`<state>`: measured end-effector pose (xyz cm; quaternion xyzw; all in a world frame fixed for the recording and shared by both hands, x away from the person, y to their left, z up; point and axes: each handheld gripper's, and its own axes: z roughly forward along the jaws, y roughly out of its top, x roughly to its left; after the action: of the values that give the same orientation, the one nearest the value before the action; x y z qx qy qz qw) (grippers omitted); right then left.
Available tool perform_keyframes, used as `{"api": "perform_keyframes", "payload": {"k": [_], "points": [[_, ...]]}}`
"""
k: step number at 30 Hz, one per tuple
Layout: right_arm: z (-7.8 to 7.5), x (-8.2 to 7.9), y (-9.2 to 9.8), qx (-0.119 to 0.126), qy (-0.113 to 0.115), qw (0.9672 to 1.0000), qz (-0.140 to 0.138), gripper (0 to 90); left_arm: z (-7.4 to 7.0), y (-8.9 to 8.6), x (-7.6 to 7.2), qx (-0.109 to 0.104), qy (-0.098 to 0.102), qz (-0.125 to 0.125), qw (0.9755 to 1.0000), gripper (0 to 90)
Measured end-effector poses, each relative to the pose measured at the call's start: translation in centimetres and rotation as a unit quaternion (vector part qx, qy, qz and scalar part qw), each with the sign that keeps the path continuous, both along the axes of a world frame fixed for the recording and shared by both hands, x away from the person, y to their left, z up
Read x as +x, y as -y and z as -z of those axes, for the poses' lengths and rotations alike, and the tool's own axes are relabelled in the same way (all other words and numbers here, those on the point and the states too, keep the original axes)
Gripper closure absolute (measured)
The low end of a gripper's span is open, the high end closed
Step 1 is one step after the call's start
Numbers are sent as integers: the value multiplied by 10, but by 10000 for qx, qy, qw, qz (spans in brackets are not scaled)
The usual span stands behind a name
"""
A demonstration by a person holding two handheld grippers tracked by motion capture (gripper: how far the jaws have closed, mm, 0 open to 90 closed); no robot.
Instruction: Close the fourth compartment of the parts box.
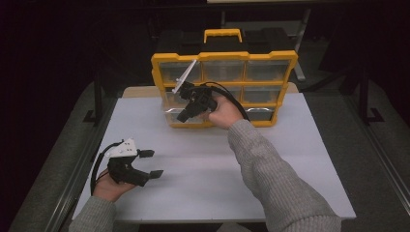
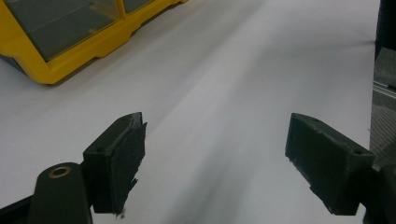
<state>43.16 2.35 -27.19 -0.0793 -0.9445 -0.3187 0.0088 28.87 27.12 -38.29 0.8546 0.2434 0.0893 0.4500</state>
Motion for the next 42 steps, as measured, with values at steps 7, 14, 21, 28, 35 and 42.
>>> {"api": "perform_keyframes", "payload": {"k": [7, 14, 21, 28, 35, 42], "points": [[0, 4, 1, 30, 5, 10000, 31, 889, 0, 1, 0, -26, -5, -31, 10000, 196], [1, 9, 3, 99, -13, 9999, 60, 889, 0, 1, 1, 31, 8, -13, 10000, 195], [3, 14, 4, 181, 20, 9998, 119, 889, 0, 1, 0, 38, 31, 8, 10000, 196], [3, 20, 4, 199, 39, 9995, 226, 889, -1, -1, 0, 48, 27, -2, 10000, 196], [3, 24, 3, 174, 86, 9995, 231, 889, -1, -1, -1, 39, 33, -17, 10000, 196], [4, 27, 4, 211, 84, 9994, 268, 890, -1, -2, -1, 42, 9, -24, 10000, 196]]}}
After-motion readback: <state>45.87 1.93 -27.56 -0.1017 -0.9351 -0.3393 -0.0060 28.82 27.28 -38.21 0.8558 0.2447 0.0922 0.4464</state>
